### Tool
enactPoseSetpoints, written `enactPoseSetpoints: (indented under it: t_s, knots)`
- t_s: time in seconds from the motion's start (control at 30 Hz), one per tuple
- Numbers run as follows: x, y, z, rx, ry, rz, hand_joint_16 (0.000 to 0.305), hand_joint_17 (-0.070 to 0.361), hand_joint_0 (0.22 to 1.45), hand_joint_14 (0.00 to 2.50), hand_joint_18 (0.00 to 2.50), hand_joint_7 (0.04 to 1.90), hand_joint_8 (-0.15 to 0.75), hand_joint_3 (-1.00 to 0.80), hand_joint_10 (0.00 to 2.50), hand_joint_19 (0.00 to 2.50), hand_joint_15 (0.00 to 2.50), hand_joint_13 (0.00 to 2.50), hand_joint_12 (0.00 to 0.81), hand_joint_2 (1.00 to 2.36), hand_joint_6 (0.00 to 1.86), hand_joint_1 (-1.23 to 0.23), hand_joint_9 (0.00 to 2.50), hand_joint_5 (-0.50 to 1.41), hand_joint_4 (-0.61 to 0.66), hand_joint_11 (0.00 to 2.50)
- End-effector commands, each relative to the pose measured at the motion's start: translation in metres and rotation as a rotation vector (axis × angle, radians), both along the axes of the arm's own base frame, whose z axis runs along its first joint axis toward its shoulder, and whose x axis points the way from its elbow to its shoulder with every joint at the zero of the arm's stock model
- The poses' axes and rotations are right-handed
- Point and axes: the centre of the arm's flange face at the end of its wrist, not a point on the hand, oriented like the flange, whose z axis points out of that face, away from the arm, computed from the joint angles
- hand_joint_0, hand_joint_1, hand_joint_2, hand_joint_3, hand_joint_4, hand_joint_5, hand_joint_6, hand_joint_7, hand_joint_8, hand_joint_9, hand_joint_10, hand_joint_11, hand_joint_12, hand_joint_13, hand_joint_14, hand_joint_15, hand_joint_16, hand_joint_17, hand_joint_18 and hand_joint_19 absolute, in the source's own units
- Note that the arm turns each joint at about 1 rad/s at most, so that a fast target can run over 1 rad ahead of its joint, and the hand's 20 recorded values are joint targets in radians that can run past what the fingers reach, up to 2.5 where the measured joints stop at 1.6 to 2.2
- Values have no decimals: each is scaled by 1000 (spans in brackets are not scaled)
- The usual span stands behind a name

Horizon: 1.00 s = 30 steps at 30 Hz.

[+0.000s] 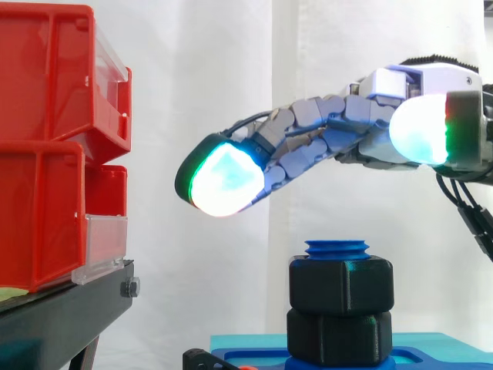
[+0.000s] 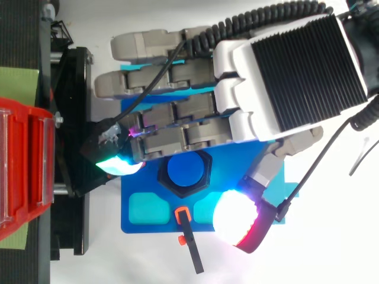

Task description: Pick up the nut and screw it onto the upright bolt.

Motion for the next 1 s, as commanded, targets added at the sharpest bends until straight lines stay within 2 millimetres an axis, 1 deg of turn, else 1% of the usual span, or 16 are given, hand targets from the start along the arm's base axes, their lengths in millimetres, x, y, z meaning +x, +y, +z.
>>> enactPoseSetpoints:
  t_s: [0.0,0.43,0.63,0.97]
  knots:
    - [-1,4,-8,2,3,-2,60,135,406,0,0,568,200,-500,0,0,0,0,364,1000,501,-112,239,-165,118,0]
    - [-1,10,-11,7,11,-3,61,136,408,0,0,617,211,-500,0,0,0,0,370,1000,501,-111,298,-151,132,0]
    - [-1,10,-11,7,14,-3,61,137,409,0,0,650,217,-500,0,0,0,0,371,1000,502,-99,316,-143,141,0]
    - [-5,10,-17,20,52,-2,61,138,409,0,0,689,228,-500,0,0,0,0,376,1000,502,-100,350,-134,159,0]
